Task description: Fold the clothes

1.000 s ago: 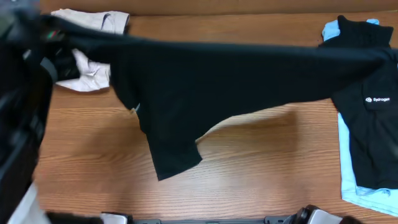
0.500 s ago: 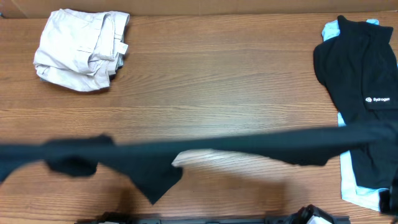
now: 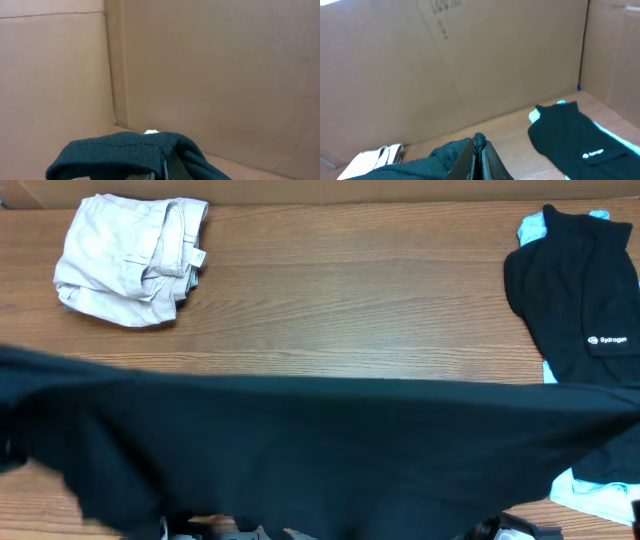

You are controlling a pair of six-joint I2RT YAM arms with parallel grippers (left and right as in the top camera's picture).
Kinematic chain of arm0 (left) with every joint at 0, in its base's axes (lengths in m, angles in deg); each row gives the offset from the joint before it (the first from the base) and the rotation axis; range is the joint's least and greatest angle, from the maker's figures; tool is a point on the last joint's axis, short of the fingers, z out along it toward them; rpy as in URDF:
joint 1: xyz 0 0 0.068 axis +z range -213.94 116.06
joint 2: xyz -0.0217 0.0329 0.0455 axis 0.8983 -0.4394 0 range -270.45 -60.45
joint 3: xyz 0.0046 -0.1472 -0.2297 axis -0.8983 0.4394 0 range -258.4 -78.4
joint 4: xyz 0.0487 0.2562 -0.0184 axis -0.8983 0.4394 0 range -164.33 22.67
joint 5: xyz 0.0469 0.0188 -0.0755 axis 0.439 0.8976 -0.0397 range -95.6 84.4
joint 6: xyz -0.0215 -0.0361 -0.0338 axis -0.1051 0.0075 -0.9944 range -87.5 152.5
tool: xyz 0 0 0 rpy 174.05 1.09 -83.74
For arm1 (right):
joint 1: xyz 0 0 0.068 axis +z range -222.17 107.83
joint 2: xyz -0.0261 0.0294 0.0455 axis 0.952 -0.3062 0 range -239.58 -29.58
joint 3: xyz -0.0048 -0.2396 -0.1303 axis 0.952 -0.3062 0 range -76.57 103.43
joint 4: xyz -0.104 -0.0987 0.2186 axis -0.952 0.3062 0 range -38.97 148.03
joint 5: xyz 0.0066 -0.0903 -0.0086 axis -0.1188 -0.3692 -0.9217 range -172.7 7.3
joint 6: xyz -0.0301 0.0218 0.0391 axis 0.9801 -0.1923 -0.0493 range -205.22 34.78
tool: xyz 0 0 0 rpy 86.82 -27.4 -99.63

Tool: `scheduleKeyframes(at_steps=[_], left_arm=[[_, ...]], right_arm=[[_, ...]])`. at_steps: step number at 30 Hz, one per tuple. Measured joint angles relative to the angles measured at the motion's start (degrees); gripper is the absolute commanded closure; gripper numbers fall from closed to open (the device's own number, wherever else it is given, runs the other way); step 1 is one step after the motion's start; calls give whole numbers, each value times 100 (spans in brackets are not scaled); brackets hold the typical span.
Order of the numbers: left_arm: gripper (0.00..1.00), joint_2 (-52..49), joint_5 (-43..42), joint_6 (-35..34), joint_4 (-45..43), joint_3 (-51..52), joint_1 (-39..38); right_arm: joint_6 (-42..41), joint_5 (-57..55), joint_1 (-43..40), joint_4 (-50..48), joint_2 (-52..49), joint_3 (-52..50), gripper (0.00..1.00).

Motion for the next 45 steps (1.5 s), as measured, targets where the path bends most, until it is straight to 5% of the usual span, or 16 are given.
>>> scheduleKeyframes(at_steps=[11,17,23,38,45], left_arm=[[96,208,-516,-2,306,-706,4],[96,-122,-610,-4,181,-498,4],[96,-1491,-918,-20,59,-356,4],[96,-4476,-1113,570,-4339,-199,-2],[96,-4413,-1102,1073,-4640,-566,-2]], right_arm=[[-4,-179,2,33,111,1303,96],[-7,-28,2,-787,63,39,96],[-4,245,4,-1314,-564,-1241,96],[-625,1816,79,-5226,-4013,-1692,96],[-852,2028,79,-5860,-3998,-1480,96]])
